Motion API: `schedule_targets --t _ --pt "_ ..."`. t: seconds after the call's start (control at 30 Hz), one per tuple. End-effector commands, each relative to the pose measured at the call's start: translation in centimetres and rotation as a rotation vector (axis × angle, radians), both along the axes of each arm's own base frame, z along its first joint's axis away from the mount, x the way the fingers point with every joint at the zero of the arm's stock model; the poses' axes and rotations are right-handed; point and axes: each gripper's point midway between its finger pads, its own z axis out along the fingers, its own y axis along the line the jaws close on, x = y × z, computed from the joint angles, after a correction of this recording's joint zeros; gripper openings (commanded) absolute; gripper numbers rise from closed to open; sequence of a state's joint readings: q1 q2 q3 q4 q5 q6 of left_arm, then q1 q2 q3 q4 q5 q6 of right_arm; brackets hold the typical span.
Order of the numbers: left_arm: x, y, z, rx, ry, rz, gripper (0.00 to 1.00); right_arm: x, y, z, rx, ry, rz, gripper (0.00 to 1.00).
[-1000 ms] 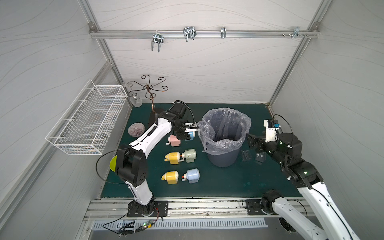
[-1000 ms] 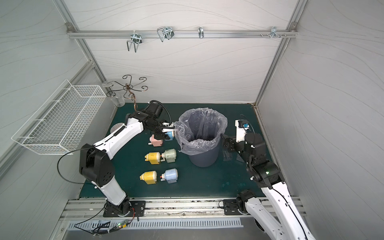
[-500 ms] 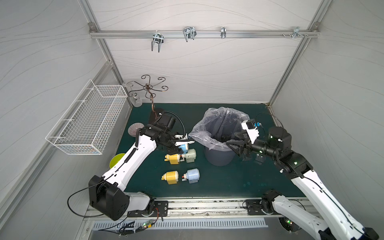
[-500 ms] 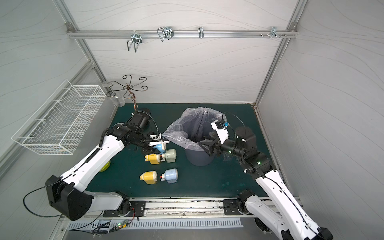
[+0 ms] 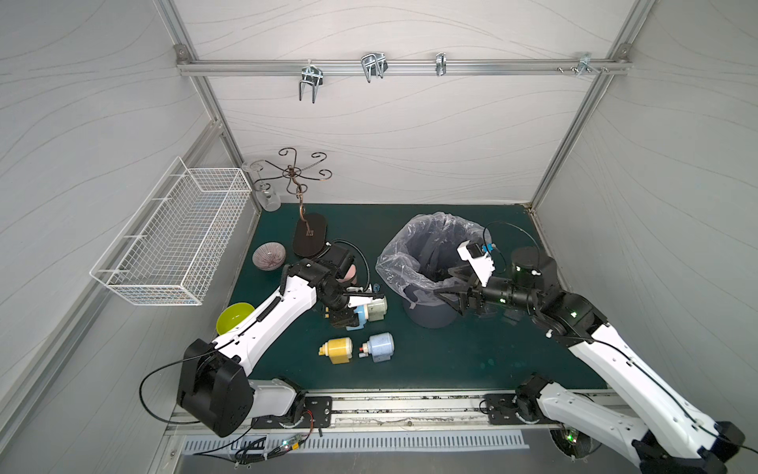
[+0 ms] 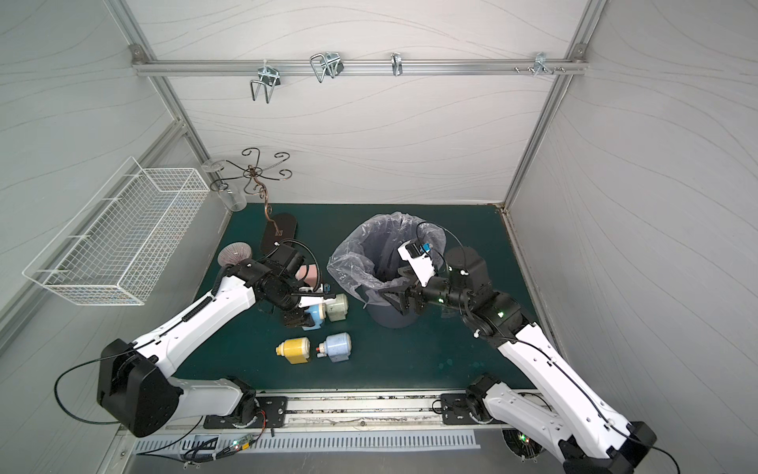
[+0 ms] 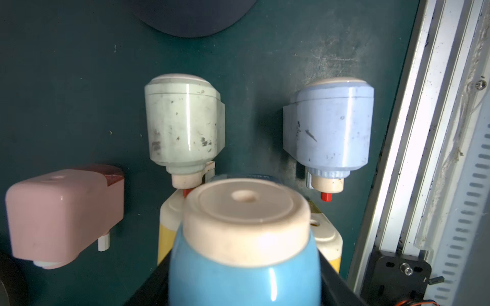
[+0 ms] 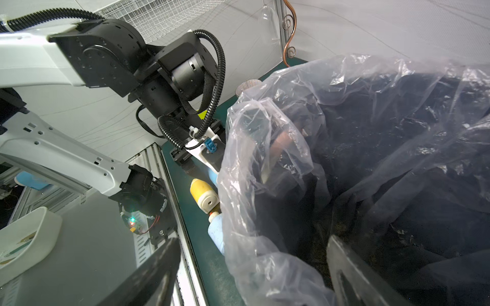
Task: Take out the pencil sharpener tray and clean the shavings
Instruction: Open the container of the pencil sharpener.
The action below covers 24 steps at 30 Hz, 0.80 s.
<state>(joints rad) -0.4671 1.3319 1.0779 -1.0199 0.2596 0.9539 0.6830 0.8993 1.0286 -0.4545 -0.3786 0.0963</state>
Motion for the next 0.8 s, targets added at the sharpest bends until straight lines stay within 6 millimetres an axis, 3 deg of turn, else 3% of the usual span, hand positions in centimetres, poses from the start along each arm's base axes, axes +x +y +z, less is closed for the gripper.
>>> schedule_targets --t 0.0,0.13,0.4,0.57,0.77 --pt "-0.4 -0.3 0.8 -0.007 0.018 0.006 0.0 0.4 0.2 0.2 -0.006 0.023 -0.032 0.88" --pt "-1.0 -0.3 1.9 -0.029 0.008 0.019 0.0 0.4 0.0 0.0 -0.013 0.009 -0.037 0.88" --pt "-4.5 0.9 3.0 -0.05 -0.021 0.041 0.0 0.3 -1.3 -1.7 -0.04 -0.028 -0.081 0.88" --pt "-6.4 0.8 5.1 -0.124 -0.028 0.052 0.0 0.1 -1.1 -1.7 -0.034 -0.004 -0.076 0.87" --pt "-8.7 -0.7 8.3 -0.176 0.025 -0.037 0.0 -2.3 -0.5 -2.8 -0.032 -0.141 0.018 0.84"
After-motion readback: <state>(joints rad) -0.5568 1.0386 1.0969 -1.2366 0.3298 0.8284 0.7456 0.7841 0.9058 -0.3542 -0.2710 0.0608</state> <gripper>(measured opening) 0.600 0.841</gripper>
